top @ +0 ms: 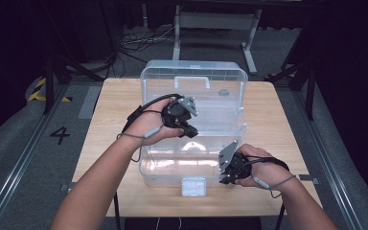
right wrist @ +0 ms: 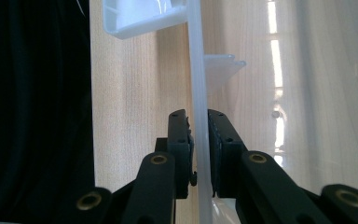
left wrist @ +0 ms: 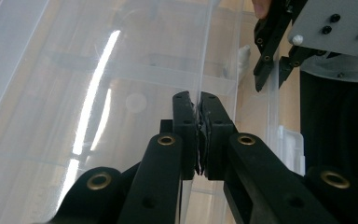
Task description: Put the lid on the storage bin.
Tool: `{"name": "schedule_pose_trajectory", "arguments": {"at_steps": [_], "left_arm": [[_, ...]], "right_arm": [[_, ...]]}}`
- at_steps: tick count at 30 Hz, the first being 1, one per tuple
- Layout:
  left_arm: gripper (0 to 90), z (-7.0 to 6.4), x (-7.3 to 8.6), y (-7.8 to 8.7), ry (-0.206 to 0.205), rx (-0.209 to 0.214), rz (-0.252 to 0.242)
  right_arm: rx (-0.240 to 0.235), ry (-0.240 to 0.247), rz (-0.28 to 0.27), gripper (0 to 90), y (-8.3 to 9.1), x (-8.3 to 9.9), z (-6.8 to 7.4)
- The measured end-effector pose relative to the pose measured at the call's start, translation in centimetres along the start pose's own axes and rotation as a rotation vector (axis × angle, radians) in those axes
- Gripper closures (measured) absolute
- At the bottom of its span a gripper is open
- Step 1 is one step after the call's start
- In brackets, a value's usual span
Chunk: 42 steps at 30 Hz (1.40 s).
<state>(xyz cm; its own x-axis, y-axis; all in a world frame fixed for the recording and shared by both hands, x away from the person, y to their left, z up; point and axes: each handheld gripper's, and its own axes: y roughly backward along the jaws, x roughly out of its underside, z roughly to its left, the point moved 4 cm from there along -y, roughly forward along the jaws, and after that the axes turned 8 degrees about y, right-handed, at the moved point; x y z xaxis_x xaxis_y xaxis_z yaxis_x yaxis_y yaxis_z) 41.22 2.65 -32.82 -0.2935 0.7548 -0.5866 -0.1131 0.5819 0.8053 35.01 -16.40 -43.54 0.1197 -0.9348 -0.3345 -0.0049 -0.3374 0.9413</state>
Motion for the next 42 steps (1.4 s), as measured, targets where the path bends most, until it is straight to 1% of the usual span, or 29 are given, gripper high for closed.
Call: {"name": "schedule_pose_trajectory", "arguments": {"at_steps": [2,5,11,17,18,21,23,26,27,29,31,33,35,37,38,39,42], "left_arm": [[86.6,-0.2,0.1,-0.1,-0.004,0.005,0.004],[86.5,-0.4,0.2,-0.1,0.005,0.012,0.007],[86.5,-0.8,0.4,-0.2,0.002,0.006,0.021],[86.5,-1.3,0.5,-0.3,-0.001,0.004,0.038],[86.5,-1.3,0.5,-0.4,-0.001,0.007,0.038],[86.6,-1.5,0.5,-0.5,-0.005,0.01,0.048],[86.6,-1.7,0.6,-0.5,-0.006,0.003,0.052],[86.8,-1.9,0.6,-0.6,-0.012,-0.001,0.059],[86.8,-1.9,0.6,-0.6,-0.012,-0.001,0.059],[86.8,-2.0,0.6,-0.6,-0.014,-0.004,0.064],[86.7,-2.0,0.6,-0.6,-0.011,-0.005,0.068],[86.7,-2.1,0.6,-0.6,-0.01,-0.004,0.073],[86.8,-2.2,0.6,-0.7,-0.014,-0.007,0.076],[86.8,-2.2,0.7,-0.7,-0.015,-0.009,0.077],[86.8,-2.2,0.7,-0.7,-0.015,-0.009,0.077],[86.8,-2.3,0.7,-0.7,-0.016,-0.005,0.076],[86.8,-2.4,0.8,-0.8,-0.015,-0.006,0.077]], "right_arm": [[0.004,0.005,0.001,80.9,0.0,0.0,0.0],[0.007,0.006,-0.002,80.9,0.0,0.0,0.0],[0.015,-0.001,0.002,80.7,0.1,-0.1,0.1],[0.022,-0.001,-0.013,80.1,0.5,-0.1,0.2],[0.029,-0.008,-0.015,80.1,0.6,-0.1,0.3],[0.037,-0.001,-0.031,80.2,0.9,-0.1,0.3],[0.05,0.002,-0.051,80.6,1.4,-0.2,0.4],[0.075,0.015,-0.101,82.8,2.0,-0.4,0.3],[0.075,0.015,-0.101,82.8,2.0,-0.4,0.3],[0.078,0.013,-0.133,83.8,2.7,-0.6,0.6],[0.094,0.018,-0.149,85.1,3.2,-0.6,0.7],[0.106,0.011,-0.179,87.0,3.7,-0.7,0.8],[0.094,0.013,-0.21,88.4,4.1,-0.8,0.9],[0.097,0.013,-0.243,90.0,4.6,-0.9,1.0],[0.105,0.013,-0.255,90.0,4.8,-1.0,1.1],[0.105,0.013,-0.255,90.0,4.8,-1.0,1.1],[0.117,0.007,-0.298,90.0,5.8,-0.9,1.2]]}}
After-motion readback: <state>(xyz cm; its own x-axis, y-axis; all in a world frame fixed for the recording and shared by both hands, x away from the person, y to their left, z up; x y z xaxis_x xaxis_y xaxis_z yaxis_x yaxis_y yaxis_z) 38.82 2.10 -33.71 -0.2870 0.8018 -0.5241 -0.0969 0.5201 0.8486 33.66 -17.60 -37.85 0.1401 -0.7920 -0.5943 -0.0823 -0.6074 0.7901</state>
